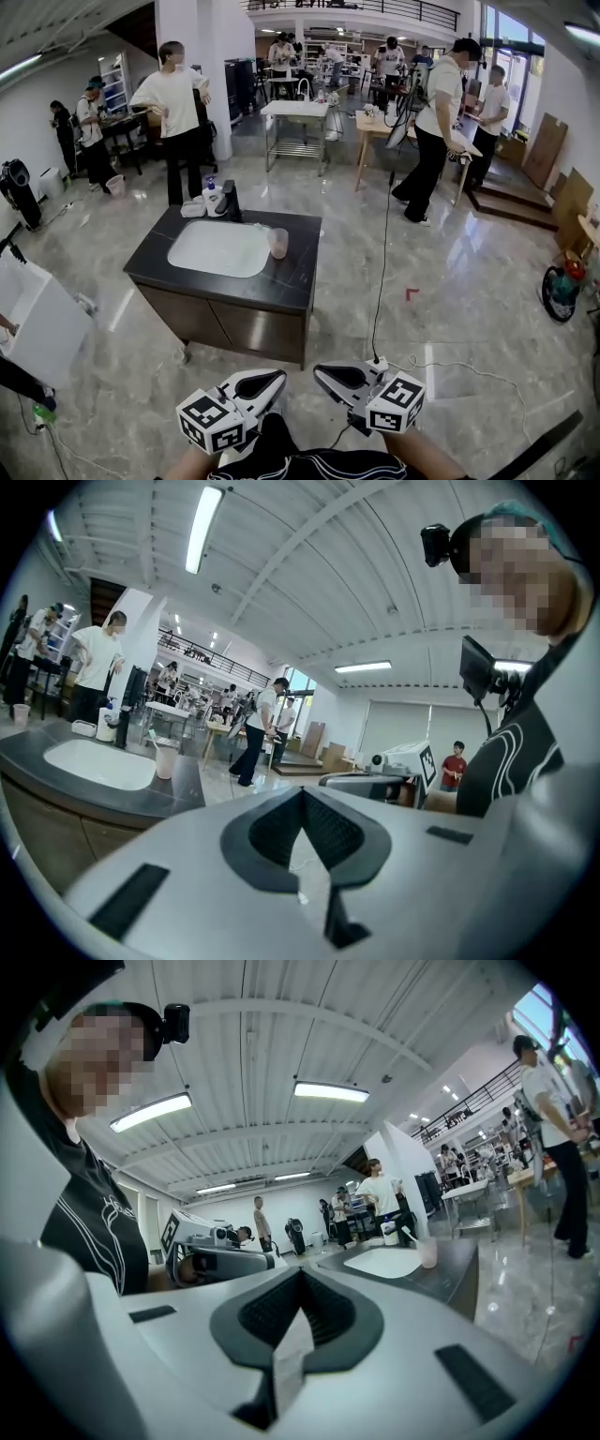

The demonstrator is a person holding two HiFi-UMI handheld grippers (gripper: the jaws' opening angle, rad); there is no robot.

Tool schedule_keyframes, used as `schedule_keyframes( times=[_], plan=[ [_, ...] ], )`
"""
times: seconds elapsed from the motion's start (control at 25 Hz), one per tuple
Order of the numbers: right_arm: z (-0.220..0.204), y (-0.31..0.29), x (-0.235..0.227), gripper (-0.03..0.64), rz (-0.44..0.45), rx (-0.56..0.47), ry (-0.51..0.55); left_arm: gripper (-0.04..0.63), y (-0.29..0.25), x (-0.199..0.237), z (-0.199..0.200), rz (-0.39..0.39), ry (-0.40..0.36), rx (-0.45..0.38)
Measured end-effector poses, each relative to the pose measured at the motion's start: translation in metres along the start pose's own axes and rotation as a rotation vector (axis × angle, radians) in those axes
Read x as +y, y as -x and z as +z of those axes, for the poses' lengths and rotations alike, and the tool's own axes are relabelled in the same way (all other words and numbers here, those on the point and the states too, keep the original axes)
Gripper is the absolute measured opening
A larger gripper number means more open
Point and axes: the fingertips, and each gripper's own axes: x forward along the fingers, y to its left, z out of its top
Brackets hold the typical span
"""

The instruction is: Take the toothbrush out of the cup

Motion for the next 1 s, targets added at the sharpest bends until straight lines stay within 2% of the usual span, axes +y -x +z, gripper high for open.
schedule_keyframes(
  times=[0.6, 1.0],
  plan=[
    [0.035, -0.109, -0.098, 0.006, -0.036, 0.015, -0.084, 0.003, -0.039, 0.145, 0.038, -0.022, 0.082, 0.064],
    [0.048, -0.155, -0.148, 0.006, -0.08, 0.015, -0.114, 0.003, -0.062, 0.215, 0.053, -0.05, 0.106, 0.091]
  ],
)
